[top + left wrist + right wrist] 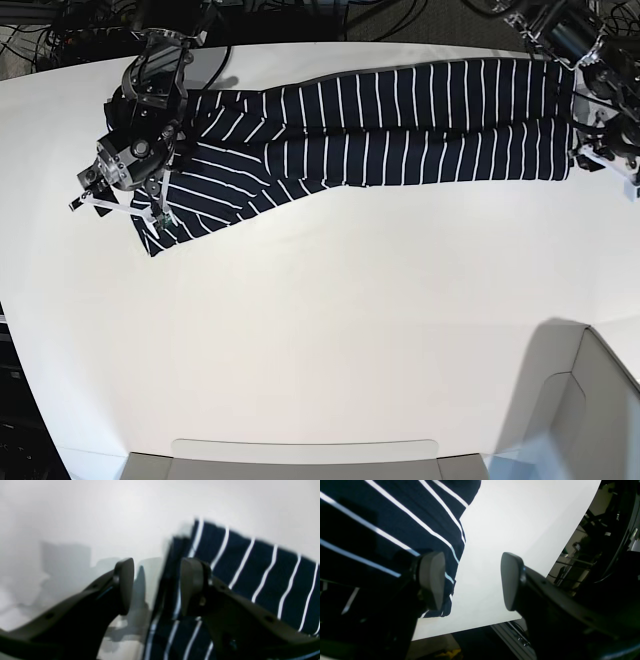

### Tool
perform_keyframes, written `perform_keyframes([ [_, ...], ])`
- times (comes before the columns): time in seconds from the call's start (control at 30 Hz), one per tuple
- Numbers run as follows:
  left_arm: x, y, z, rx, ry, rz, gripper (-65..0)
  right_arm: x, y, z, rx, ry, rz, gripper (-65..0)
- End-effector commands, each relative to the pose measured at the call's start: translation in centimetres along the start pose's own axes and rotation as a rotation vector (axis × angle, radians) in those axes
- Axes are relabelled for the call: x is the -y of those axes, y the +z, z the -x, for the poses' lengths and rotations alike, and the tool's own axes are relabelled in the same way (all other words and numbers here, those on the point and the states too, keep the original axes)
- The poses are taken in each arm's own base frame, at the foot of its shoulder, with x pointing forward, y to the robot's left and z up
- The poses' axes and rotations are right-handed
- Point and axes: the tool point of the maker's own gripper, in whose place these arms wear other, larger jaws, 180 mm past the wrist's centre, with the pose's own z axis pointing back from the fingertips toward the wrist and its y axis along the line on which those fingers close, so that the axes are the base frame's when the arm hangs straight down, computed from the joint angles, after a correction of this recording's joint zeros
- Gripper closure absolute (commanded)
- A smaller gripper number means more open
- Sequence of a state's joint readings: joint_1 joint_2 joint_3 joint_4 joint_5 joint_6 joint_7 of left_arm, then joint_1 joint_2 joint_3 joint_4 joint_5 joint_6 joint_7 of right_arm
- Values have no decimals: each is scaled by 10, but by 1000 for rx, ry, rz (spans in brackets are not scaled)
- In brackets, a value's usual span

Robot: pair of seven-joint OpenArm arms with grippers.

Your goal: Fold the T-shirt properly

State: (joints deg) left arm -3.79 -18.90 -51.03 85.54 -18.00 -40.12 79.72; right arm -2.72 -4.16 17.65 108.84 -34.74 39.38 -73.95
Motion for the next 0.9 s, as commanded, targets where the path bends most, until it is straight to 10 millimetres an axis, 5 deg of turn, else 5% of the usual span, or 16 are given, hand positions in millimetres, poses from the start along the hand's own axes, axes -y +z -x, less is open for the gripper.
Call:
perform_keyframes([
  [0.0, -6, 10, -13, 36, -10, -24, -302, 9, 4, -6, 18, 1, 25, -349],
  [0.6, -8, -10, 31, -110, -13, 8, -302, 8, 4, -6, 17, 1, 23, -349],
  [0.87, -10, -41, 77, -230, 47, 76, -302, 11, 4, -2, -3, 6, 41, -349],
])
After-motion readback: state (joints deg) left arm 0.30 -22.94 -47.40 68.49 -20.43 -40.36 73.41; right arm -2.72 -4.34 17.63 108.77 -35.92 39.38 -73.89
